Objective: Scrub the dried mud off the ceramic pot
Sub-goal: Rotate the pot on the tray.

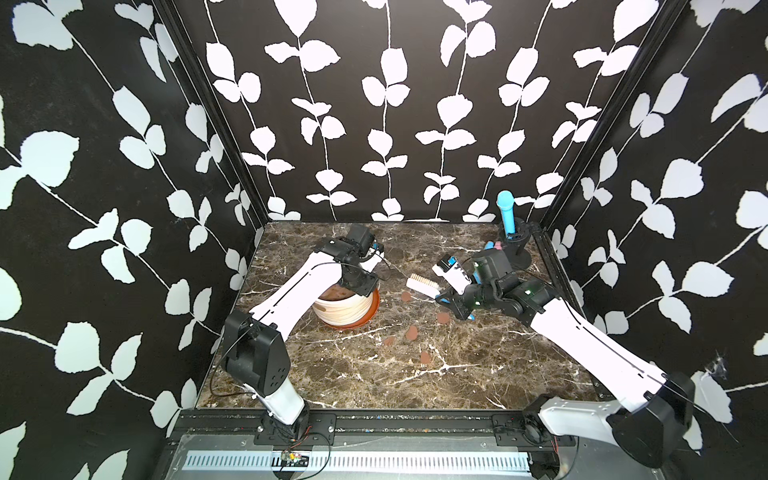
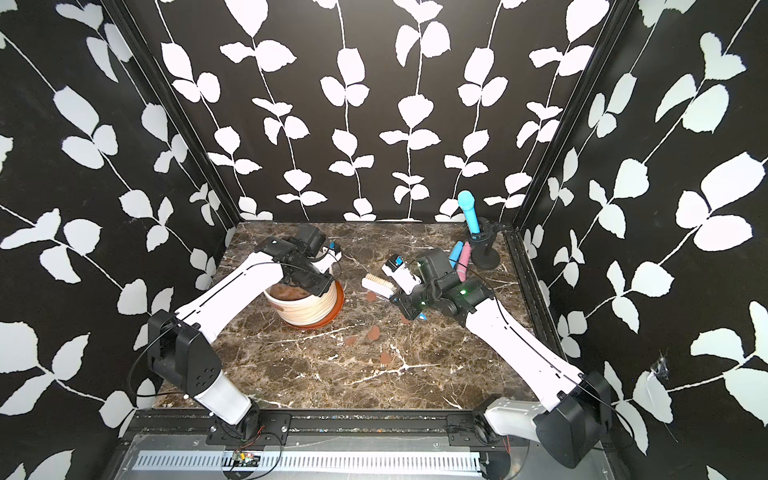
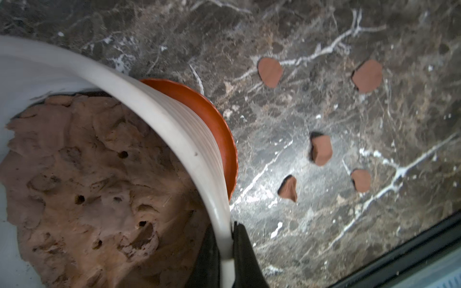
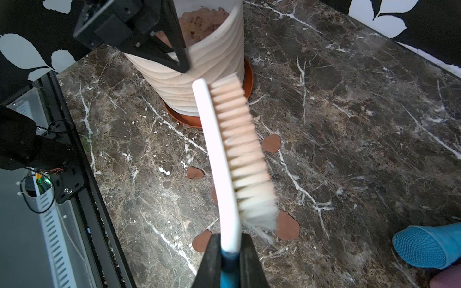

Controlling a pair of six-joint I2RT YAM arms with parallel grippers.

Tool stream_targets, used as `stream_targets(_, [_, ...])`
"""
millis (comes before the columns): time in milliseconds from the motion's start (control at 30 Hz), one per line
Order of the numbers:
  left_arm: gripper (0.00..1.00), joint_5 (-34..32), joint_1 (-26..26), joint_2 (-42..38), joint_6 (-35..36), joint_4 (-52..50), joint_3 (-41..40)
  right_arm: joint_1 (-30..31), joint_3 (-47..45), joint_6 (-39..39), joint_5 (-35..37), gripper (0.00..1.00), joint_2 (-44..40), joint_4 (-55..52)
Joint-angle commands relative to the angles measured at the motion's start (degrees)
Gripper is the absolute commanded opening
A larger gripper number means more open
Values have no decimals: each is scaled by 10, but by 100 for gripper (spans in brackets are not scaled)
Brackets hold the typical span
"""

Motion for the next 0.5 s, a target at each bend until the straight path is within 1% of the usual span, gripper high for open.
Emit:
stream_targets(0, [0,-65,-13,-13,-134,124,10,0,-14,-28,19,0,-16,20])
stream_targets(100, [0,-120,-14,-13,-218,152,8,0,-20,-38,14,0,-20,27])
stream_targets(200, [0,-170,-14,-12,-314,170,-2,0,-33,-68,-30,0,-24,36])
stream_targets(267, [0,-221,-14,-11,-412,157,-7,0,-44,-102,-72,0,-25,39])
stream_targets(333, [0,-254,-16,-9,-493,149,-11,6,-56,-141,-106,0,-30,44])
stream_targets(400, [0,-272,-18,-2,-553,136,-7,18,-64,-151,-108,0,-30,58])
stream_targets(467, [0,-277,-19,10,-599,126,5,32,-63,-146,-106,0,-17,68])
